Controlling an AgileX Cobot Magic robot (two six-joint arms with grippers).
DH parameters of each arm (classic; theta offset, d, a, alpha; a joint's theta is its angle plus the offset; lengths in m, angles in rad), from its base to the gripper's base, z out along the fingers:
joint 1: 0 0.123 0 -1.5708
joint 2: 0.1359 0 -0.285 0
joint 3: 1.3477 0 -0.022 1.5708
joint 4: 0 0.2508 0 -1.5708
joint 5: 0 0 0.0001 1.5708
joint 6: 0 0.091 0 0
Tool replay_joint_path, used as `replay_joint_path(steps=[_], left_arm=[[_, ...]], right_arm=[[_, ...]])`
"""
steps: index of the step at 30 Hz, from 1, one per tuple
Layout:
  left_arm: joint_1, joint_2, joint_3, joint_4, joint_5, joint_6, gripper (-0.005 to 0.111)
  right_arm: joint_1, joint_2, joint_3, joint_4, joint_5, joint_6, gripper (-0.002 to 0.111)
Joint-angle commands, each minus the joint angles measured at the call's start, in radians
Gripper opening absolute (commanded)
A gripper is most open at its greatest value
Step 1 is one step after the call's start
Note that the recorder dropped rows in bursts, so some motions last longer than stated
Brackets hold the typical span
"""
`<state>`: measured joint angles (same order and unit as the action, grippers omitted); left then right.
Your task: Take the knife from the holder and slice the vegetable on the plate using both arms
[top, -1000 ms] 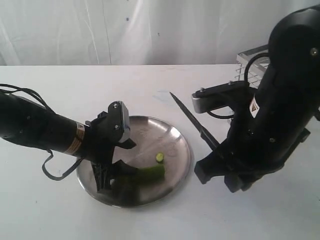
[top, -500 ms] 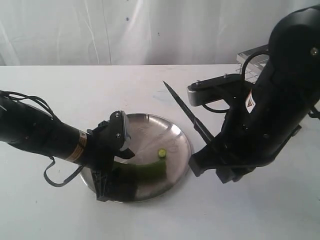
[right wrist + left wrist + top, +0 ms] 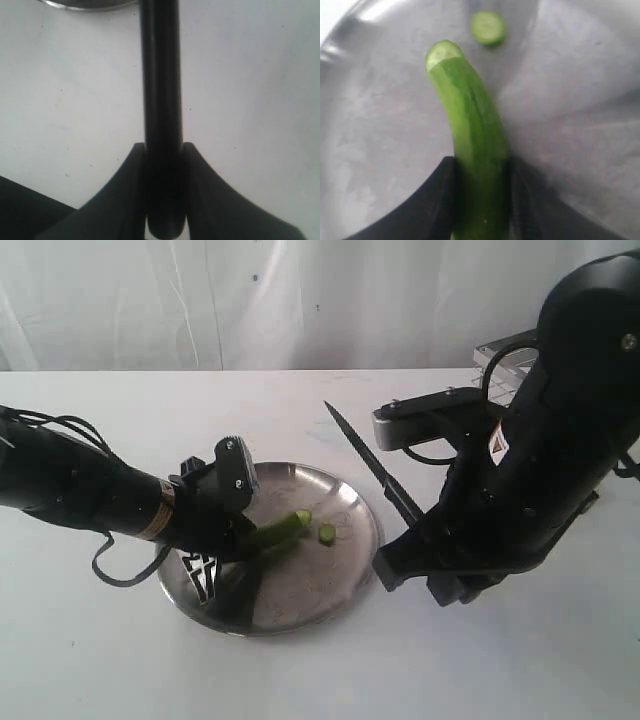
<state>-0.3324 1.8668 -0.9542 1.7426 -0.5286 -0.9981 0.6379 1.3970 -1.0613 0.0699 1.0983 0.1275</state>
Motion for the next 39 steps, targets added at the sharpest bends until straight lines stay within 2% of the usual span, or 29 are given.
replay_joint_path(steps=[1, 10, 15, 20, 23, 27, 32, 35, 36, 37, 39], left_arm=[[0.001, 0.003, -0.008, 0.002, 0.072, -0.023, 0.000], [0.001, 0.031, -0.008, 0.002, 0.033, -0.018, 0.002], [0.001, 0.031, -0.008, 0.002, 0.018, -0.018, 0.026], [0.001, 0.028, -0.008, 0.002, 0.004, -0.018, 0.050], [0.001, 0.004, -0.008, 0.002, 0.001, -0.043, 0.058], [0.001, -0.053, -0.025, 0.002, 0.007, -0.125, 0.062], [0.012, -0.146, -0.046, 0.002, 0.008, -0.198, 0.058], [0.028, -0.179, -0.051, 0.002, 0.096, -0.252, 0.027], [0.033, -0.179, -0.051, 0.002, 0.133, -0.272, 0.008], [0.040, -0.177, -0.051, 0.002, 0.150, -0.278, 0.001], [0.053, -0.164, -0.051, -0.014, 0.158, -0.285, 0.001]], right_arm=[[-0.011, -0.009, 0.003, 0.007, -0.038, -0.009, 0.000], [-0.011, -0.009, 0.003, 0.047, -0.051, -0.009, 0.000], [-0.011, 0.012, 0.002, 0.133, -0.004, -0.101, 0.000], [-0.011, 0.067, -0.020, 0.116, 0.044, -0.113, 0.000], [-0.011, 0.117, -0.056, 0.115, 0.040, -0.127, 0.000], [-0.011, 0.210, -0.130, 0.115, 0.040, -0.157, 0.000], [-0.021, 0.340, -0.193, 0.112, 0.040, -0.180, 0.000], [-0.042, 0.401, -0.197, 0.105, 0.021, -0.180, 0.000], [-0.047, 0.415, -0.197, 0.105, 0.012, -0.180, 0.000], [-0.050, 0.424, -0.197, 0.105, 0.005, -0.180, 0.000], [-0.050, 0.440, -0.197, 0.096, -0.012, -0.180, 0.000]])
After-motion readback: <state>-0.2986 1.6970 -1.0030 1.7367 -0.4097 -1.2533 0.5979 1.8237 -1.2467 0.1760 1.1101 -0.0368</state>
